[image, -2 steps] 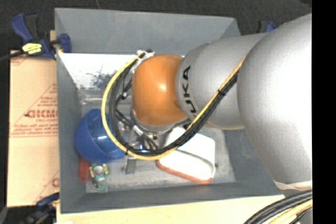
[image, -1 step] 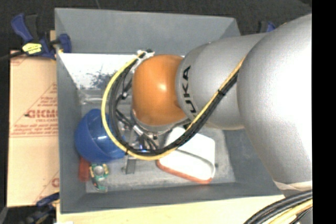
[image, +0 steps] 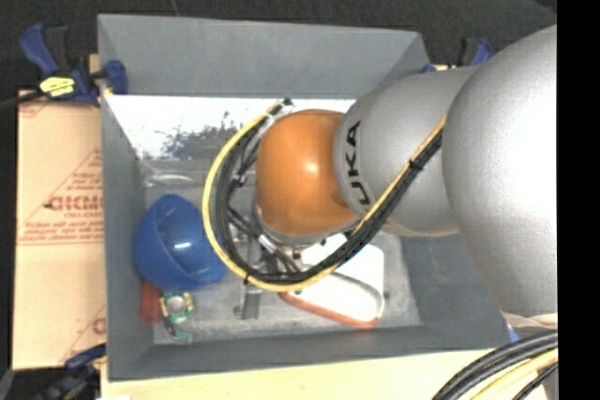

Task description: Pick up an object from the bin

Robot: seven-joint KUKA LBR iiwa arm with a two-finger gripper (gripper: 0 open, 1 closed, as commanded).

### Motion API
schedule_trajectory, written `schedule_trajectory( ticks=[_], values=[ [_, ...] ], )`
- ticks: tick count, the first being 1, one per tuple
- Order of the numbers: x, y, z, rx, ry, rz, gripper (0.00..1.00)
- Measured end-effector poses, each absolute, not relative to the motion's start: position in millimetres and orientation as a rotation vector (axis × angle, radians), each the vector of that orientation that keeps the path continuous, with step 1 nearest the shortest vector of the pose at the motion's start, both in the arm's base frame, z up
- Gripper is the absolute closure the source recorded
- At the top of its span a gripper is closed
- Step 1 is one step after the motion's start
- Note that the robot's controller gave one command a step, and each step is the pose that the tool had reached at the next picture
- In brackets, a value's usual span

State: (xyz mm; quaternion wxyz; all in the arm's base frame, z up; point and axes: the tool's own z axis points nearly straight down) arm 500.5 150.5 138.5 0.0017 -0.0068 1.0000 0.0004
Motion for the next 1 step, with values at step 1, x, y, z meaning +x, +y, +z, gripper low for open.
schedule_trajectory(
  ticks=[1],
  values=[
    [539.1, 118.5, 145.9, -0.104, 3.134, 0.002, 0.0]
  ],
)
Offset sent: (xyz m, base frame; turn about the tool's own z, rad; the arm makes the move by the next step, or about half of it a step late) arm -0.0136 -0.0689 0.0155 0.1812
